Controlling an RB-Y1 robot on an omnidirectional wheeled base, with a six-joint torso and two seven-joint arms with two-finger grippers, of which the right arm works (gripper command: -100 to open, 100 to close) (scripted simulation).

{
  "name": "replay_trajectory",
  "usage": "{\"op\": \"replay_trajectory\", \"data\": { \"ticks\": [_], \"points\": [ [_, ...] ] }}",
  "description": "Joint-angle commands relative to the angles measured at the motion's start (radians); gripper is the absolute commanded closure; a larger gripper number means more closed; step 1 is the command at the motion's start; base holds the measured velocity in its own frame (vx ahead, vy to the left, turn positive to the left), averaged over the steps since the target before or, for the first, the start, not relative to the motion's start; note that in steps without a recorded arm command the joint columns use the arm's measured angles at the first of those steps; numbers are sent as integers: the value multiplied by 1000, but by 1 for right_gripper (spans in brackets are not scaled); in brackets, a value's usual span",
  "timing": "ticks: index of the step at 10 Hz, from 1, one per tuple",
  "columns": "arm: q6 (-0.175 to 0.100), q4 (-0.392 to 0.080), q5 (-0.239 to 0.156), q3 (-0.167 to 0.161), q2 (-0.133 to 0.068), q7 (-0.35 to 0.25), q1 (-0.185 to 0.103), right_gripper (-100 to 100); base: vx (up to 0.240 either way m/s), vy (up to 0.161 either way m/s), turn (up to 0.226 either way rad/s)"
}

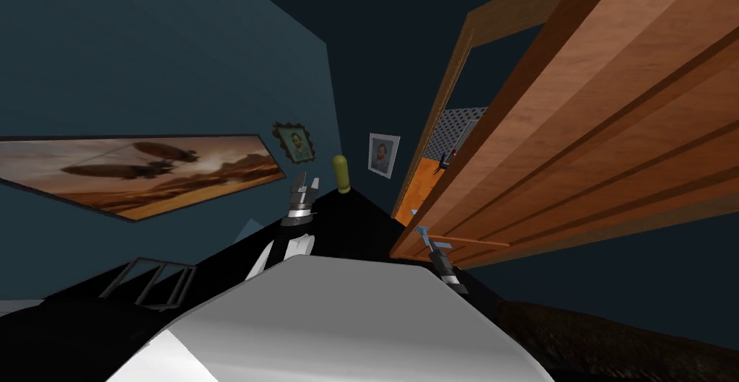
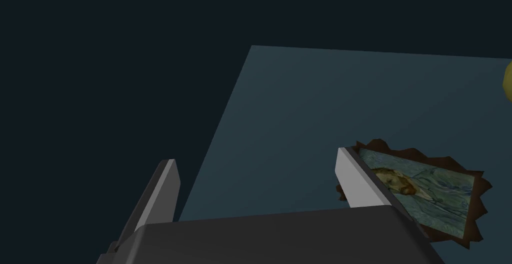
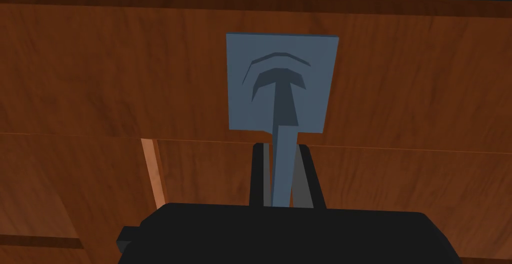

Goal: Pull the door open

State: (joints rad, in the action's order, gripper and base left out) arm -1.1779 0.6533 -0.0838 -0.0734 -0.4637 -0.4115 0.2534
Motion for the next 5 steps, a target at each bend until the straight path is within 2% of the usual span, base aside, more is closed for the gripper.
{"op": "replay_trajectory", "data": {
  "ticks": [1,5],
  "points": [
    [-17,-14,1,-3,-4,-5,1,100,-215,-72,173],
    [-57,-46,1,-10,-16,-16,2,100,-213,-63,168]
  ]
}}
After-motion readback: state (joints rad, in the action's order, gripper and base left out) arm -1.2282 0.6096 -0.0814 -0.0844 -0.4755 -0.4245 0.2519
